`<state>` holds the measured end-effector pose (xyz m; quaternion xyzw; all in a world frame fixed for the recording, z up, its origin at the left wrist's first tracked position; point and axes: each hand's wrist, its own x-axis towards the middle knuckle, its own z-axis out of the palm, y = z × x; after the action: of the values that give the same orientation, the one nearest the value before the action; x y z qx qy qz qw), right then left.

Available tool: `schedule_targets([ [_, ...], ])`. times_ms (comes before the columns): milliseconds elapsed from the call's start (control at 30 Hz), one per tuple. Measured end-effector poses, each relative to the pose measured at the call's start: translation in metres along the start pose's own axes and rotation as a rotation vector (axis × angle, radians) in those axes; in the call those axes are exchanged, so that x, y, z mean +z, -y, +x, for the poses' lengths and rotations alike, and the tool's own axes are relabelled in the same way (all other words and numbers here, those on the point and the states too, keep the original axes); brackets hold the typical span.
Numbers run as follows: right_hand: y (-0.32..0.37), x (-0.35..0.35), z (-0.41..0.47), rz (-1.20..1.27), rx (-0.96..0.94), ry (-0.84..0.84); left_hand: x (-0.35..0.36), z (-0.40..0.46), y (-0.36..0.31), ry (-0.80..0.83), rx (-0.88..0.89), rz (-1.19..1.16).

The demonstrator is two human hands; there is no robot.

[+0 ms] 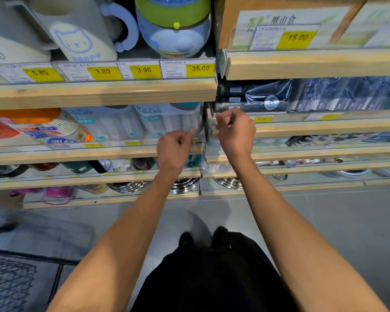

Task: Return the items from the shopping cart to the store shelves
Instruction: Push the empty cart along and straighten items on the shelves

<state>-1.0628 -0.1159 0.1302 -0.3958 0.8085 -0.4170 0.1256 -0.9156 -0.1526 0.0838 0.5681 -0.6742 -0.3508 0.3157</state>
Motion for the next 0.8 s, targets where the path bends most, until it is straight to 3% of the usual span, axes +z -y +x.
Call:
schedule_targets([
  [200, -0.054, -0.067, 0.033, 0.19, 0.126, -0.244, 0.059, -0.006, -0.077, 0.146, 0.256, -0.115],
  [367, -0.116, -0.135, 0.073, 0.254, 0.176, -0.402, 0.123, -0.008, -0.147, 0.221, 0.294, -0.178],
  [467, -0.157, -0.184, 0.102, 0.231, 0.172, -0.467, 0.172, -0.005, -0.193, 0.212, 0.183, -0.204],
  [567, -0.196, -0.23, 0.133, 0.143, 0.171, -0.433, 0.216, 0.0, -0.224, 0.054, 0.009, 0.012],
  [667, -0.226, -0.268, 0.166, 0.037, 0.215, -0.278, 0.241, -0.001, -0.253, -0.1, 0.002, 0.031],
  [800, -0.235, -0.291, 0.185, -0.138, 0.115, -0.193, 0.251, 0.005, -0.264, -0.094, -0.073, 0.179],
])
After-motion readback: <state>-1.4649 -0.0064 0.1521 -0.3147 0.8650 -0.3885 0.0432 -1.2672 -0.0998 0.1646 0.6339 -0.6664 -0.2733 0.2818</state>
